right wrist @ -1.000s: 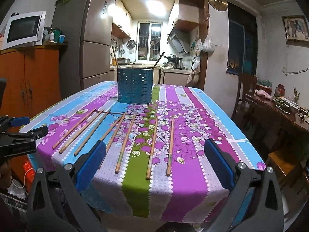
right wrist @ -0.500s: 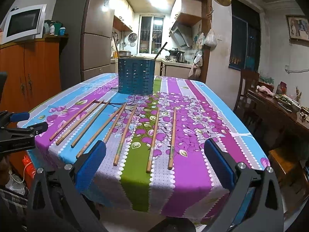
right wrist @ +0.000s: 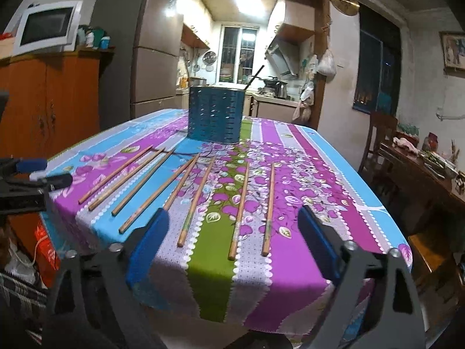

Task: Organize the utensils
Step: 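Move both open tools back over the remaining chopsticks, then close the left tool on a chopstick while the right tool grasps another chopstick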

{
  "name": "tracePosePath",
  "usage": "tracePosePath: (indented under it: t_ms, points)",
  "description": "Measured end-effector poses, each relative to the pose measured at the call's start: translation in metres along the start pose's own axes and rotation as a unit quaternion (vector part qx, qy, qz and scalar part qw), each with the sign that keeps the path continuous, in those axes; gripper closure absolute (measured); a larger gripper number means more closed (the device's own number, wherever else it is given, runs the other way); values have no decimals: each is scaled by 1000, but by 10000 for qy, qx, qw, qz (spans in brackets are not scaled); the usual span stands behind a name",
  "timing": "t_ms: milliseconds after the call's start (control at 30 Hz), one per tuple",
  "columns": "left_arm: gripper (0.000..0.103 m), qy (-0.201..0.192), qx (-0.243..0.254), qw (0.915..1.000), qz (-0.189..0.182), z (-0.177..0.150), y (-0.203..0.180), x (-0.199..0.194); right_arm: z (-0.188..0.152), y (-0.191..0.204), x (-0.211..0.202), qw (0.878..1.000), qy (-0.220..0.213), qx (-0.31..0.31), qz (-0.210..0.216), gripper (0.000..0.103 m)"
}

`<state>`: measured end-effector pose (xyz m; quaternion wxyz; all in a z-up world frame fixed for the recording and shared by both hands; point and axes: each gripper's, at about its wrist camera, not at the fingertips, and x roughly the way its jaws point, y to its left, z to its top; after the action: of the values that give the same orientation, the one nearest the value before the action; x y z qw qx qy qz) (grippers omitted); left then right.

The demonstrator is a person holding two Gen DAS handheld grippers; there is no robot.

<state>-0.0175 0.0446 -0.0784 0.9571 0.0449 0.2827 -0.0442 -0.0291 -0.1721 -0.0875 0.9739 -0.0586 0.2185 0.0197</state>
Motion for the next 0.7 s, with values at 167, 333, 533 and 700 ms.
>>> tracePosePath:
  t_ms: [167, 333, 533, 700]
  points:
    - [21, -286, 355, 9984, -346, -13, -16, -11, -10, 11, 7, 9994, 170, -224, 204, 44]
    - [24, -443, 762, 9941, -639, -22, -35, -12, -15, 23, 17, 9974, 307, -377, 526, 67]
    - [43, -330, 794, 9934, -760, -25, -41, 4, -20, 32, 31, 9959, 455, -477, 616, 88]
    - [57, -292, 748, 9934, -813, -25, -40, 14, -22, 28, 39, 9947, 562, -343, 784, 90]
